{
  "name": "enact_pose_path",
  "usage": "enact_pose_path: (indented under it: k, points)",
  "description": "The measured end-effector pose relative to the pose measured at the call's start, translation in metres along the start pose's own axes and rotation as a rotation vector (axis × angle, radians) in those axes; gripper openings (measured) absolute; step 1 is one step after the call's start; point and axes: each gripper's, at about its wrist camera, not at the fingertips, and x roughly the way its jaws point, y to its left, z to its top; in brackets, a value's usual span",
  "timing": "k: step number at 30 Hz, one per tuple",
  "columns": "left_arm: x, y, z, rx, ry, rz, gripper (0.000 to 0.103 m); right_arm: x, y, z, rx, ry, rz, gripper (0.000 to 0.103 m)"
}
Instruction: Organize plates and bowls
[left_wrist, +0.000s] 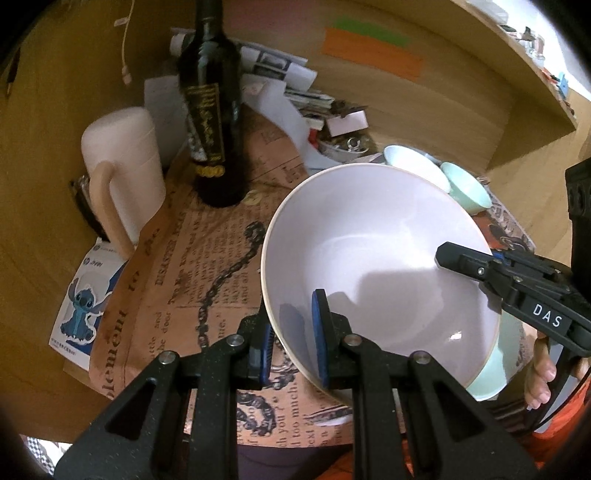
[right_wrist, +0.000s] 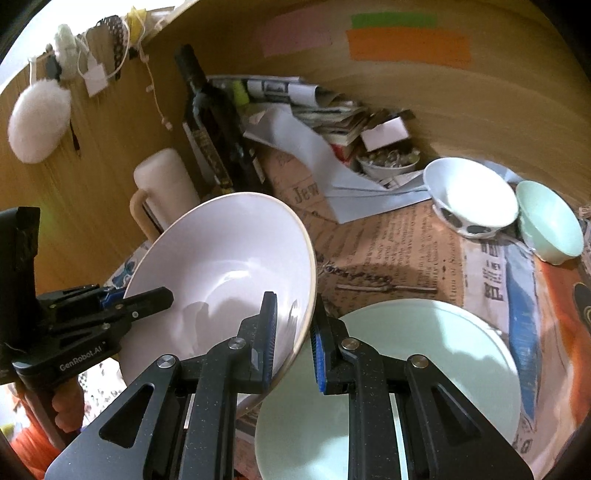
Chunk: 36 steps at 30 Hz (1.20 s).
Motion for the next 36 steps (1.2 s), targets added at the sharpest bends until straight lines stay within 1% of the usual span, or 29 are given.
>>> enact_pose_path:
  k: [2, 3, 14, 17, 21, 25, 27, 29, 30, 31, 33, 35, 36]
  points:
    - [0.002, 0.004, -0.001, -0.007, 0.008, 0.008, 0.019, 0.006, 0.002, 0.0, -0.006, 0.016, 0.002, 0.016]
    - [0.003, 0.006, -0.002, 0.003, 0.026, 0.034, 0.019, 0.009, 0.003, 0.0, -0.009, 0.025, 0.003, 0.016]
    - [0.019, 0.025, -0.007, -0.034, 0.073, 0.055, 0.019, 0.045, 0.01, -0.002, -0.033, 0.134, 0.006, 0.016]
    - [0.024, 0.029, -0.009, -0.037, 0.083, 0.06, 0.019, 0.052, 0.01, -0.004, -0.042, 0.15, -0.002, 0.016]
    - [0.027, 0.031, -0.011, -0.035, 0.079, 0.066, 0.019, 0.056, 0.01, -0.003, -0.046, 0.155, -0.005, 0.016]
    - [0.029, 0.029, -0.012, -0.01, 0.071, 0.074, 0.019, 0.059, 0.008, -0.003, -0.058, 0.173, -0.002, 0.017]
    - [0.029, 0.028, -0.013, 0.005, 0.065, 0.08, 0.019, 0.059, 0.008, -0.003, -0.064, 0.171, 0.001, 0.018]
    - [0.03, 0.027, -0.012, 0.012, 0.07, 0.082, 0.02, 0.055, 0.008, -0.003, -0.075, 0.149, -0.016, 0.018]
    - [0.03, 0.028, -0.011, 0.013, 0.072, 0.084, 0.021, 0.052, 0.008, -0.002, -0.083, 0.134, -0.027, 0.018]
    - [0.029, 0.027, -0.01, 0.017, 0.068, 0.092, 0.022, 0.046, 0.006, 0.0, -0.088, 0.114, -0.035, 0.019]
    - [0.024, 0.027, -0.006, 0.022, 0.05, 0.112, 0.022, 0.034, 0.002, 0.003, -0.086, 0.071, -0.03, 0.025]
    - [0.017, 0.027, -0.001, 0.024, 0.028, 0.119, 0.028, 0.02, -0.003, 0.008, -0.077, 0.028, -0.031, 0.031]
    - [0.012, 0.026, 0.003, 0.024, 0.012, 0.122, 0.036, 0.013, -0.006, 0.01, -0.072, 0.009, -0.033, 0.032]
